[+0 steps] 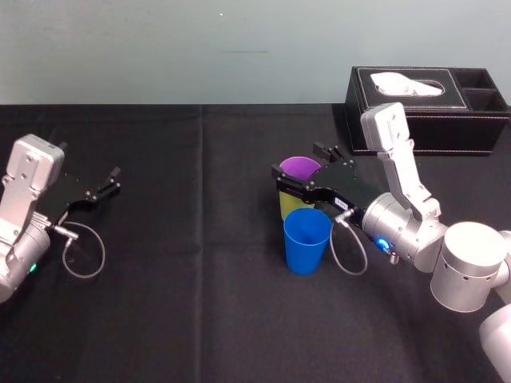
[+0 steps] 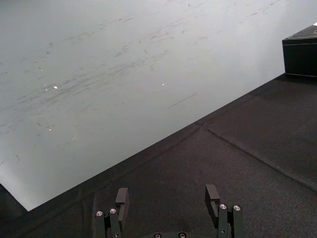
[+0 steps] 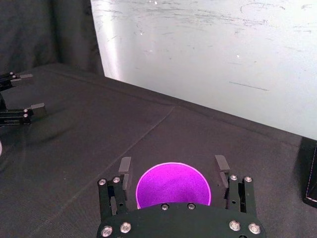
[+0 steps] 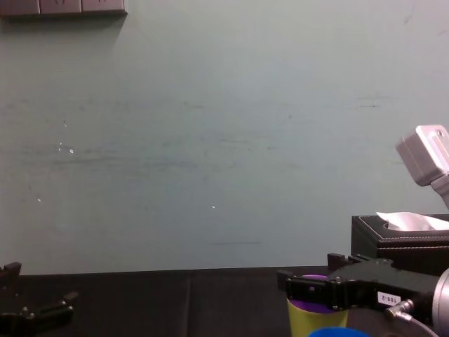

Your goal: Stack the three plastic cups sequentially using one hand.

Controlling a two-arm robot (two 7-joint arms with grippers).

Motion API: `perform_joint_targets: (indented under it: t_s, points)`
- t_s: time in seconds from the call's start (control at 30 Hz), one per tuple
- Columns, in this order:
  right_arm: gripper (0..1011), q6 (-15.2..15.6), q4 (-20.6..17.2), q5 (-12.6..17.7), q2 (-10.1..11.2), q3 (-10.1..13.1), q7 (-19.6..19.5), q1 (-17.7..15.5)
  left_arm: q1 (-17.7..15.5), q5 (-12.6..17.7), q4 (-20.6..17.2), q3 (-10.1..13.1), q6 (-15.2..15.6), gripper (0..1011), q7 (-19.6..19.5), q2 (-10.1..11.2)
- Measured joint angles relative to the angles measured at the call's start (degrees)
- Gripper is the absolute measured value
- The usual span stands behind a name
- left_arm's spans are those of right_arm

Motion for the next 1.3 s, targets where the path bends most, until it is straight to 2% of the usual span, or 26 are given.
perform_joint_targets:
  t_s: [0.17, 0.33, 0.53, 0.77, 0.97, 1.1, 1.3]
  points:
    - [1000, -0.04, -0.16, 0.01, 0.0, 0.07, -0.06, -0.08, 0.0, 0.0, 0.0, 0.0, 0.0, 1011, 0.0, 0.0]
    - [1000, -0.79, -2.59, 0.05, 0.35, 1.39, -0.87, -1.25, 0.0, 0.0, 0.0, 0.0, 0.0, 1011, 0.0, 0.0]
    - [1000, -0.88, -5.9, 0.62, 2.02, 3.3, -1.13, -3.26, 0.0, 0.0, 0.0, 0.0, 0.0, 1011, 0.0, 0.0]
    - [1000, -1.85, -8.67, 2.55, 5.82, 6.8, 0.14, -7.33, 0.0, 0.0, 0.0, 0.0, 0.0, 1011, 0.0, 0.0]
    - [1000, -3.18, -9.12, 4.06, 8.86, 9.07, 1.93, -10.35, 0.0, 0.0, 0.0, 0.0, 0.0, 1011, 0.0, 0.0]
    - [1000, -5.61, -8.77, 4.55, 11.57, 10.1, 4.22, -12.97, 0.0, 0.0, 0.0, 0.0, 0.0, 1011, 0.0, 0.0]
    - [1000, -9.86, -6.3, 5.56, 14.14, 10.32, 8.43, -15.08, 0.0, 0.0, 0.0, 0.0, 0.0, 1012, 0.0, 0.0]
